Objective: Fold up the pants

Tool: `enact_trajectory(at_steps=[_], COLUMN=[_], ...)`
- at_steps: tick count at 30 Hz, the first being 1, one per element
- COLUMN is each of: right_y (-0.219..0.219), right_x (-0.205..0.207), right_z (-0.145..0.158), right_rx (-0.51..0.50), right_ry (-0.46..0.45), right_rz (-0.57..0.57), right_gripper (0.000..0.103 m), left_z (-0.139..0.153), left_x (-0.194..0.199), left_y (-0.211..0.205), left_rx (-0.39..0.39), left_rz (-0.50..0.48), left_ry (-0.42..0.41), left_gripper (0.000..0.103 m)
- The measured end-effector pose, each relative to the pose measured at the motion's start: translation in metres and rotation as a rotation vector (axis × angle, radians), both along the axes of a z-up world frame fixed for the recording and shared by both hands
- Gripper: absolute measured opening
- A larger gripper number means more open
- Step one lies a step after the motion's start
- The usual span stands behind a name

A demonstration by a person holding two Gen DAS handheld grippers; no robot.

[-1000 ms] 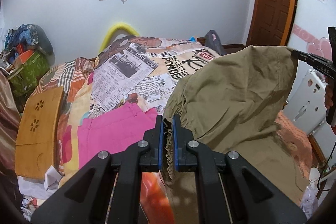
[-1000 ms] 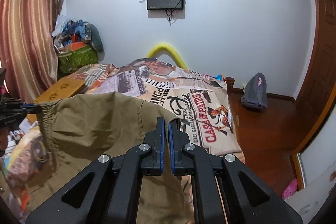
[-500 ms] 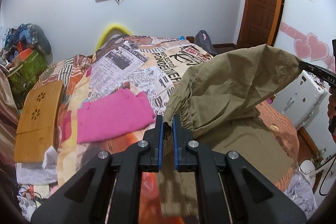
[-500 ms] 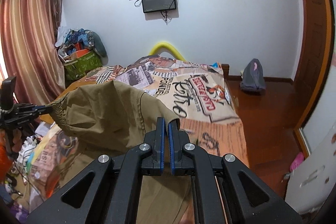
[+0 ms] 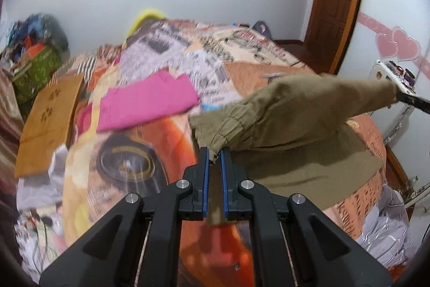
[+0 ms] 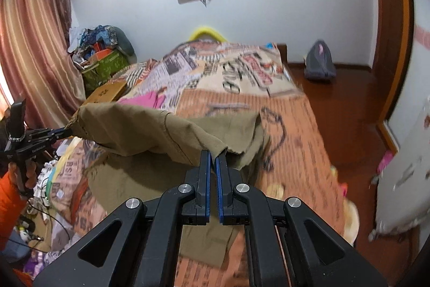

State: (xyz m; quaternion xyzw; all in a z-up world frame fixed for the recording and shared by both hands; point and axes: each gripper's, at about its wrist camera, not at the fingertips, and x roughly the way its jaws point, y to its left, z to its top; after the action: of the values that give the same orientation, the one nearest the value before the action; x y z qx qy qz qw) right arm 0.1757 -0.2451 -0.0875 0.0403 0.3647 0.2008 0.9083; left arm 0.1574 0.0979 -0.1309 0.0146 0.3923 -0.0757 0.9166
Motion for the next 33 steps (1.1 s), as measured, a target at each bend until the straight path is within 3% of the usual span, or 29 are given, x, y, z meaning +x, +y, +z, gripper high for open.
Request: enact_trajectory(at_steps=[6,16,20,24,27,29,31,33], right_y=[-0.004,-0.029,-0.033,-0.027,-0.018,-0.009,0.002,0.017], right_x=[-0.026,-0.053,-0.057,-0.057,-0.051,-0.044,-0.038,-0.034], right_z=[-0.038,-0.079,-0.088,-0.076,-0.062,-0.054,-0.049,-0.050], right_rx=[-0.002,0.005,-0.076,-0.099,-0.091,-0.059,-0.034,-0.026], right_ry=[0.073,0.164,0.199,0.188,0.145,0.126,0.107,0.100], right_rz=[-0.019,-0.108,-0.131,-0.115,-0.104,-0.085,-0.063,-0.035], right_gripper=[0.004,0.004,0.004,0.004,0.006,0.014,0.022,0.028], left_z=[-0.035,-0.068,-0.065,-0.038,-0.016,-0.006,-0.002,-0.005], left_x=[-0.015,-0.034,-0.037,-0.036,-0.030,-0.023,-0.015,-0.011], left_y=[0.001,0.013,0.018,0.016,0.005,-0.005,-0.017,-0.029], left_rx=[0.015,0.032,0.055,0.057,0.043,0.015,-0.020,-0.038], left_rz=[0.029,0.074,0.099,0.104,0.088,0.072,0.058,0.047], left_ry=[0.068,0.133,0.135,0.085,0.046,0.034,0.031,0.027], left_gripper=[0.007,0.003,0.003,0.004,0.010,0.017,0.041,0.050])
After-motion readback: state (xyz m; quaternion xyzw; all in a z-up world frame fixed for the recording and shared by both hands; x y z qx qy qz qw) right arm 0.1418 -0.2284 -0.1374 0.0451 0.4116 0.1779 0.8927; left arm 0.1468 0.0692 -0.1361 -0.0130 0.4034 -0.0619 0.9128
